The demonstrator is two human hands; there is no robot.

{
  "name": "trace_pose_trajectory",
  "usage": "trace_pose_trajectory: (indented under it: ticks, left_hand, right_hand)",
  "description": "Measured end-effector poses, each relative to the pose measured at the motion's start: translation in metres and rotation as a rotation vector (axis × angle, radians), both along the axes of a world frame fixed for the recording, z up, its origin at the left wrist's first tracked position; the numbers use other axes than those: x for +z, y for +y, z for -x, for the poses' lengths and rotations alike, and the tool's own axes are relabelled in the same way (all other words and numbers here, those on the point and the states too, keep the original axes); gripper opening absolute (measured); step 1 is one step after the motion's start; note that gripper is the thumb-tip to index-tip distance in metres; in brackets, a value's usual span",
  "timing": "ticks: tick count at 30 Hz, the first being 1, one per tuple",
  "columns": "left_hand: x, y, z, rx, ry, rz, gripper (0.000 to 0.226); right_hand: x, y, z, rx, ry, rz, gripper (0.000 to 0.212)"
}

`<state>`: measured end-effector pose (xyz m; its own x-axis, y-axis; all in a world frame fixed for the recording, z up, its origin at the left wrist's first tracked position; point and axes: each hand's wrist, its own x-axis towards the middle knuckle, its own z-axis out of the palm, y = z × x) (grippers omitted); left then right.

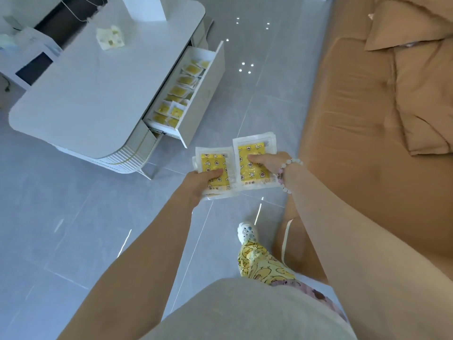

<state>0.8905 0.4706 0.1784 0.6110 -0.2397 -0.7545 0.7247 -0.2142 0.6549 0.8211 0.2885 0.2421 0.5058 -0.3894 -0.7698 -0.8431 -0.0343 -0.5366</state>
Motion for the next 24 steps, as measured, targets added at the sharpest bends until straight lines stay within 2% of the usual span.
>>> trace_pose_trajectory:
  ticks: [8, 12, 14, 18, 21, 24]
  left_hand:
    - [0.004, -0.039, -0.1, 0.073, -0.041, -0.066, 0.036]
    - [-0.001, -0.044, -0.136, 0.096, -0.018, -0.077, 0.016]
    - [-0.003, -0.046, -0.153, 0.115, -0.014, -0.091, 0.013]
    - [-0.016, -0.049, -0.19, 0.17, 0.021, -0.085, 0.02]
    - [-0.027, -0.055, -0.222, 0.197, 0.068, -0.085, 0.028]
    - [-0.031, -0.061, -0.263, 0.228, 0.091, -0.072, 0.034]
  right_hand:
    - [0.002, -0.039, -0.113, 0.152, 0.043, 0.013, 0.03]
    - [-0.004, -0.047, -0.165, 0.2, 0.051, -0.018, 0.028]
    - [-0.009, -0.047, -0.188, 0.224, 0.063, -0.039, 0.027]
    - [-0.028, -0.046, -0.232, 0.264, 0.077, -0.084, 0.031]
    - [-0.033, -0.05, -0.275, 0.322, 0.103, -0.05, 0.039]
    - [-0.02, -0.058, -0.327, 0.397, 0.138, 0.029, 0.037]
